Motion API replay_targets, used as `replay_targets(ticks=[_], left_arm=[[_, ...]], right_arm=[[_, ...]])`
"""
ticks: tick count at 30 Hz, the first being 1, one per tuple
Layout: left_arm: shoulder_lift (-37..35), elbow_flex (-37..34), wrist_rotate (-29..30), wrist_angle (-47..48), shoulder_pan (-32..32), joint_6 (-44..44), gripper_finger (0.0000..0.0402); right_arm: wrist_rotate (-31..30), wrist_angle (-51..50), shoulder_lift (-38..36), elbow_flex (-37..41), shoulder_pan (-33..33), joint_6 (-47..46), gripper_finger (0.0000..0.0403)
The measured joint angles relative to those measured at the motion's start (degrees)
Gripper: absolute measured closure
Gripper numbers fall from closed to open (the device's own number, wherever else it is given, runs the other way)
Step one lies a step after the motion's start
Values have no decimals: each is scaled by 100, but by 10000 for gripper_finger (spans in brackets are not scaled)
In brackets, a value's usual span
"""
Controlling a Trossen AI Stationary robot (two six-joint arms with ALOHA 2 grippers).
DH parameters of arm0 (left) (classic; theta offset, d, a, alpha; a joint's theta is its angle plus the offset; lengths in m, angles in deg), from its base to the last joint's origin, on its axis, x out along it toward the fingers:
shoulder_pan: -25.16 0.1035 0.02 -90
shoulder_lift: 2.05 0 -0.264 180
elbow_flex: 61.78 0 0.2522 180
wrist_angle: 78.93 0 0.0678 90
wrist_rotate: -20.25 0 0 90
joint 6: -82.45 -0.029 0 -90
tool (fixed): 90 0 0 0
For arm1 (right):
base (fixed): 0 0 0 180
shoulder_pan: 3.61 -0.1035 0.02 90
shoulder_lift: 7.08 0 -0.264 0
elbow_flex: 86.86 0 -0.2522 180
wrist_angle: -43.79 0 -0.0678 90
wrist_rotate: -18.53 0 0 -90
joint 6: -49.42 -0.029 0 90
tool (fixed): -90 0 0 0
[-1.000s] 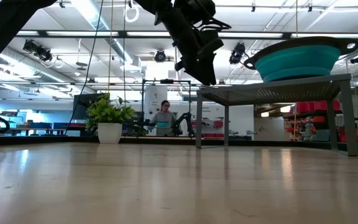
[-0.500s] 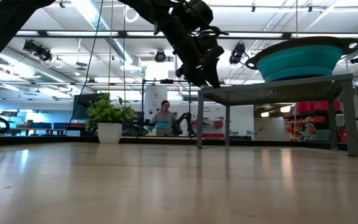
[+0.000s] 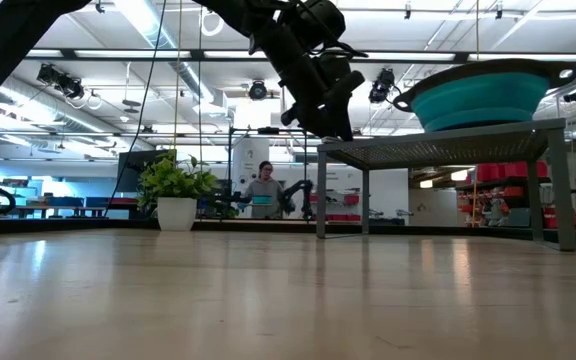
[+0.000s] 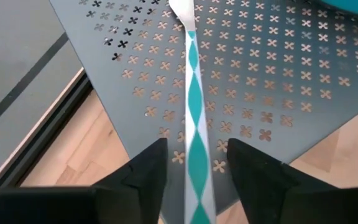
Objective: Pick & Place Fruit
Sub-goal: Put the knife on the shelf
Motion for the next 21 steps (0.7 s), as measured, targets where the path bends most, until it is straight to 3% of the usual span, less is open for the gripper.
replay_targets(ticks=[21], left_arm=[[4, 0, 0, -48, -6, 790, 341]], right_arm=[[-4, 0, 0, 0, 1, 1, 238]])
